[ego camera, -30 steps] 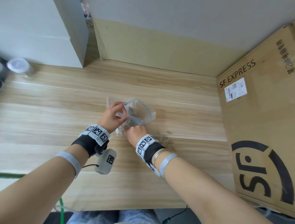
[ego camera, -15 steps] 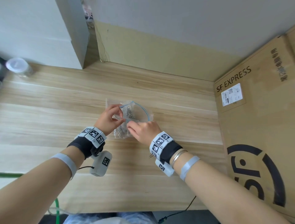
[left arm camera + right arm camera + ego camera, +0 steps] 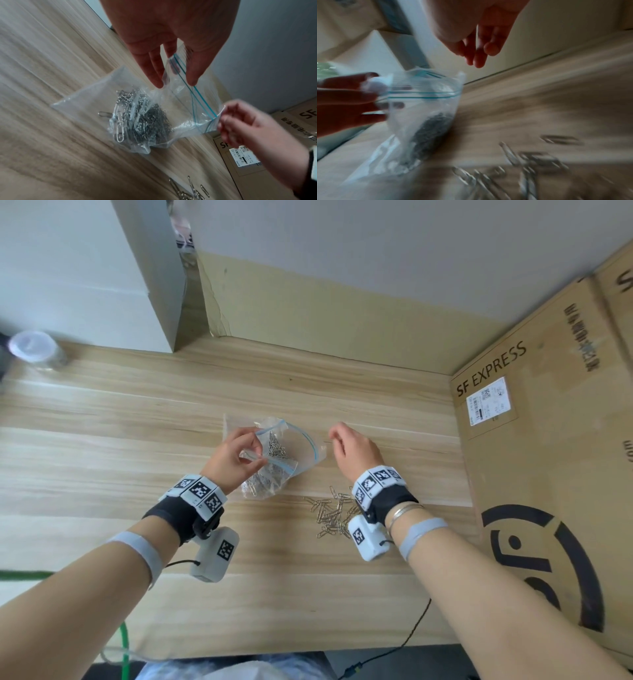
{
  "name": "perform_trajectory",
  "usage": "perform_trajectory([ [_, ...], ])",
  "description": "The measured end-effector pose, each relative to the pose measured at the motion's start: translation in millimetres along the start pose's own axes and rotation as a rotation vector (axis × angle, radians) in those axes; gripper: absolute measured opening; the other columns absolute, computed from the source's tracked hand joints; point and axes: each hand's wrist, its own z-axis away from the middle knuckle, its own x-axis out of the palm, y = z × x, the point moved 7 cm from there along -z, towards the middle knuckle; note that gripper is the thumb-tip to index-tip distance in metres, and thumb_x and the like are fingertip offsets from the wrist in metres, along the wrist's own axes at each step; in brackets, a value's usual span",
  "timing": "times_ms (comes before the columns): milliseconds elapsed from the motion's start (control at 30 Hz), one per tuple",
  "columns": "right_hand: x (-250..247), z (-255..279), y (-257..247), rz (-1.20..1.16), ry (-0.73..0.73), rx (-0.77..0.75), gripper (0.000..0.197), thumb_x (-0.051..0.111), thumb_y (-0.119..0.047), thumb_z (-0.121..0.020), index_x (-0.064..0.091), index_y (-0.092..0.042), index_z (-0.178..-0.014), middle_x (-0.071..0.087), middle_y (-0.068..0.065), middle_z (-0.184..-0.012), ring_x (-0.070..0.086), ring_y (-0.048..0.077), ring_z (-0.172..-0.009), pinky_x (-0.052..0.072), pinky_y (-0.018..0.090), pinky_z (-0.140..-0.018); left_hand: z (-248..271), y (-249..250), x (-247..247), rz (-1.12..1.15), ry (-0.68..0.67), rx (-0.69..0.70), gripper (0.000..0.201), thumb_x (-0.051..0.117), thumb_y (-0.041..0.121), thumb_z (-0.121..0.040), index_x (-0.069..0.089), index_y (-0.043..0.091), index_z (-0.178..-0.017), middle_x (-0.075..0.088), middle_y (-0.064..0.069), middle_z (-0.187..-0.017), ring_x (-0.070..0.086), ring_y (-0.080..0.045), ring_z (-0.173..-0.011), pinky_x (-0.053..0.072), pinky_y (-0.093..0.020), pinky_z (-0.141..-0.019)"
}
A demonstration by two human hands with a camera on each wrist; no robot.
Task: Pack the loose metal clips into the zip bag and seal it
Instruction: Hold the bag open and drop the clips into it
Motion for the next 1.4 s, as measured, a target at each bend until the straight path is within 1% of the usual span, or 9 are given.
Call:
perform_trajectory([
  [67, 23.2, 15.8, 20.8, 0.047, -0.184, 0.027, 0.020, 0.043, -0.015, -0.094, 0.056, -0.020, -0.109, 0.061, -0.004, -0.107, 0.054, 0.009, -0.073, 0.047, 0.023, -0.068, 0.4, -2.3, 0.0, 0.005, 0.007, -0.002, 0.031, 0.066, 0.003, -0.077, 0.046, 0.024, -0.066, 0.045, -0.001, -0.116, 0.053, -0.014, -0.094, 0.046, -0.001, -0.069],
  [200, 75.0, 43.4, 10.6, 0.176, -0.473, -0.198, 0.034, 0.049, -0.023, -0.091, 0.049, -0.032, -0.125, 0.048, -0.006, -0.136, 0.042, 0.017, -0.125, 0.036, 0.037, -0.106, -0.5, -5.0, 4.5, 0.010, 0.013, 0.010, 0.031, 0.066, 0.001, -0.076, 0.047, 0.025, -0.066, 0.047, -0.002, -0.116, 0.050, -0.012, -0.101, 0.048, -0.004, -0.072],
  [367, 94.2, 52.9, -10.3, 0.265, -0.538, -0.395, 0.032, 0.051, -0.024, -0.090, 0.052, -0.026, -0.122, 0.049, -0.004, -0.134, 0.042, 0.020, -0.123, 0.037, 0.040, -0.104, -0.6, -4.2, 11.2, 0.021, 0.004, 0.006, 0.030, 0.066, 0.003, -0.077, 0.048, 0.024, -0.066, 0.044, 0.000, -0.117, 0.052, -0.011, -0.098, 0.047, -0.003, -0.072],
  [600, 73.2, 63.5, 29.4, 0.275, -0.479, -0.348, 0.026, 0.050, -0.023, -0.089, 0.058, -0.027, -0.114, 0.056, -0.007, -0.124, 0.045, 0.018, -0.118, 0.041, 0.042, -0.100, -1.0, -6.1, 9.6, 0.040, 0.005, -0.015, 0.028, 0.066, 0.004, -0.077, 0.048, 0.023, -0.067, 0.045, -0.002, -0.118, 0.056, -0.018, -0.095, 0.048, -0.004, -0.072],
  [767, 74.9, 79.5, 59.0, 0.392, -0.589, -0.153, 0.092, 0.073, -0.051, -0.064, 0.016, -0.052, -0.136, 0.012, -0.009, -0.153, 0.015, 0.019, -0.138, 0.023, 0.045, -0.110, -0.1, -6.7, 8.2, 0.031, 0.009, -0.021, 0.025, 0.066, 0.005, -0.077, 0.049, 0.020, -0.068, 0.046, -0.002, -0.118, 0.056, -0.018, -0.094, 0.048, -0.004, -0.072],
  [833, 81.4, 81.9, 62.4, 0.417, -0.593, -0.123, 0.100, 0.075, -0.055, -0.060, 0.009, -0.055, -0.136, 0.003, -0.011, -0.155, 0.012, 0.021, -0.138, 0.024, 0.047, -0.110, 0.0, -8.0, 8.1, 0.029, 0.011, -0.025, 0.025, 0.066, 0.005, -0.077, 0.049, 0.021, -0.068, 0.046, -0.001, -0.118, 0.056, -0.017, -0.094, 0.048, -0.004, -0.073],
  [1100, 84.5, 74.1, 56.3, 0.005, -0.414, -0.044, 0.045, 0.074, -0.024, -0.072, 0.060, -0.027, -0.115, 0.040, 0.000, -0.136, 0.035, 0.021, -0.123, 0.026, 0.033, -0.109, 0.9, -11.3, 7.1, 0.033, 0.025, -0.031, 0.024, 0.065, 0.004, -0.077, 0.049, 0.019, -0.068, 0.046, -0.002, -0.116, 0.056, -0.014, -0.091, 0.049, -0.005, -0.073],
  [1267, 85.9, 71.5, 56.5, -0.081, -0.382, 0.014, 0.024, 0.069, -0.014, -0.078, 0.065, -0.016, -0.101, 0.054, 0.005, -0.113, 0.047, 0.023, -0.110, 0.036, 0.033, -0.100, 1.9, -8.8, 5.2, 0.031, 0.044, -0.012, 0.027, 0.065, 0.002, -0.077, 0.048, 0.021, -0.068, 0.047, -0.003, -0.110, 0.054, 0.008, -0.091, 0.048, -0.004, -0.071],
  [1400, 84.0, 68.7, 53.5, -0.055, -0.411, -0.001, 0.015, 0.063, -0.014, -0.083, 0.063, -0.014, -0.098, 0.057, 0.004, -0.107, 0.051, 0.020, -0.100, 0.039, 0.028, -0.089, 1.1, -8.3, 5.0, 0.026, 0.045, -0.017, 0.027, 0.065, 0.002, -0.077, 0.048, 0.021, -0.068, 0.047, -0.003, -0.112, 0.054, -0.002, -0.090, 0.049, -0.006, -0.072],
])
